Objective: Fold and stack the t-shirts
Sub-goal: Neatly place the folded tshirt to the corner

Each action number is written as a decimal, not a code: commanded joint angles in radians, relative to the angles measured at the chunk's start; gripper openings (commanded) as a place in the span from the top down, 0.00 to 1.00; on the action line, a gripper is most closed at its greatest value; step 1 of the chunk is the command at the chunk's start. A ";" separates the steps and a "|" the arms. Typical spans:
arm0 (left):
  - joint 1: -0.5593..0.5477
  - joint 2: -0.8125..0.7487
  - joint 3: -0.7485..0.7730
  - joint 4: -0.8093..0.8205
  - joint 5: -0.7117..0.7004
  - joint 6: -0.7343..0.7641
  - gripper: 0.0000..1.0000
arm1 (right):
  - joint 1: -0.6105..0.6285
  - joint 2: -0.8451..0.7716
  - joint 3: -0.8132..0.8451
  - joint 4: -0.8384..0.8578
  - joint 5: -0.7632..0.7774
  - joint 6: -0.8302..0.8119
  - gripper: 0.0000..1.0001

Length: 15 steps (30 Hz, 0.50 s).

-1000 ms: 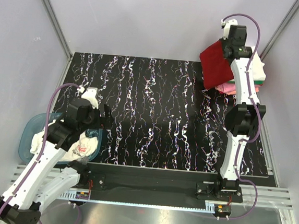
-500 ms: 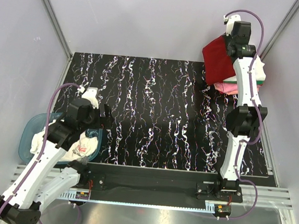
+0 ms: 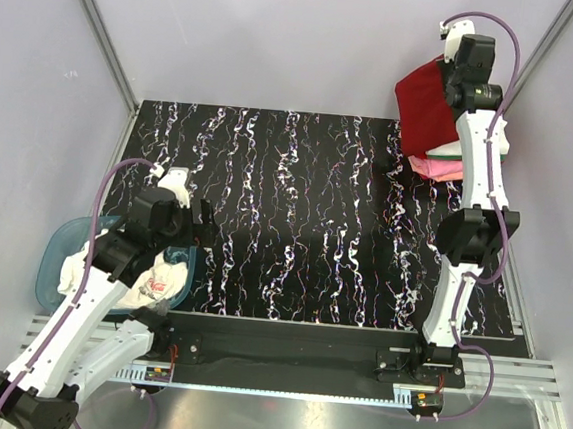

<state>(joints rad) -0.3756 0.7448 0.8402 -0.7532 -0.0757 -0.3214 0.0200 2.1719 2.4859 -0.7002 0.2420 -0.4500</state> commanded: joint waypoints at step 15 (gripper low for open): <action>0.004 0.011 -0.007 0.043 -0.012 0.010 0.01 | -0.014 -0.126 0.061 0.107 -0.024 -0.009 1.00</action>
<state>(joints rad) -0.3756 0.7547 0.8402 -0.7532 -0.0761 -0.3214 0.0116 2.1349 2.5004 -0.6910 0.2253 -0.4496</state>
